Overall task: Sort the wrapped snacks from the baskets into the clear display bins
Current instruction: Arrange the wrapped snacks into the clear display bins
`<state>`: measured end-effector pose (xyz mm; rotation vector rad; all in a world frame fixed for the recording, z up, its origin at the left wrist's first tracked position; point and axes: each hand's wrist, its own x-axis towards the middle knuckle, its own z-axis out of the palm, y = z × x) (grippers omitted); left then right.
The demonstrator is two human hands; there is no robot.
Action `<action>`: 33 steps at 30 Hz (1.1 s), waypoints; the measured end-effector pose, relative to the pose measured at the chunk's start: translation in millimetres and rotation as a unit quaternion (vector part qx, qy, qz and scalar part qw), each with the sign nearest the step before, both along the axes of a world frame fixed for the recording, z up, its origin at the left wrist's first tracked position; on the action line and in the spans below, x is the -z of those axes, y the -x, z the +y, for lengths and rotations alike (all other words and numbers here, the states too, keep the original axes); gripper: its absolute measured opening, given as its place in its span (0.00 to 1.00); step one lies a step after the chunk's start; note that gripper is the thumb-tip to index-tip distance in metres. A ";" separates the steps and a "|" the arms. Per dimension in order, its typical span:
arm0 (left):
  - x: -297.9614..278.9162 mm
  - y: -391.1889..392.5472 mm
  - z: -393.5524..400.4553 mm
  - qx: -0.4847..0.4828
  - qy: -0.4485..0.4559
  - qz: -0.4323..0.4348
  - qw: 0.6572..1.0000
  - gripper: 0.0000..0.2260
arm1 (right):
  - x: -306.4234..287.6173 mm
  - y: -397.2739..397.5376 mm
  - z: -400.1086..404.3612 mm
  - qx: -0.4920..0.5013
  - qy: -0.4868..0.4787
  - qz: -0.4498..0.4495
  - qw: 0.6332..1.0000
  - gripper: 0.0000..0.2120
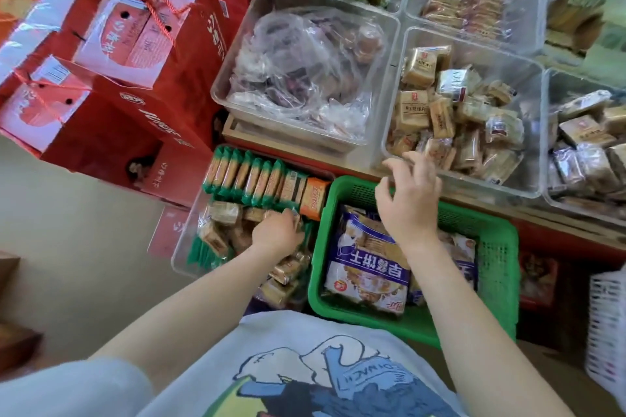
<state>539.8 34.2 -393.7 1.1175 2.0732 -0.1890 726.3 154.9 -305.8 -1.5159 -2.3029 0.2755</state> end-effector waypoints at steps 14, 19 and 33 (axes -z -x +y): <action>-85.8 13.6 -1.0 0.082 -0.341 -0.087 0.933 0.22 | 8.7 23.8 -50.4 -0.210 0.192 -0.032 0.958 0.32; -97.9 12.7 9.0 0.057 -0.414 -0.081 0.905 0.25 | -4.7 30.4 -31.4 -0.186 0.174 0.045 0.966 0.22; -25.0 42.5 -9.6 -0.051 -0.081 -0.032 0.995 0.20 | 4.9 -1.3 56.7 -0.007 0.146 -0.093 0.985 0.32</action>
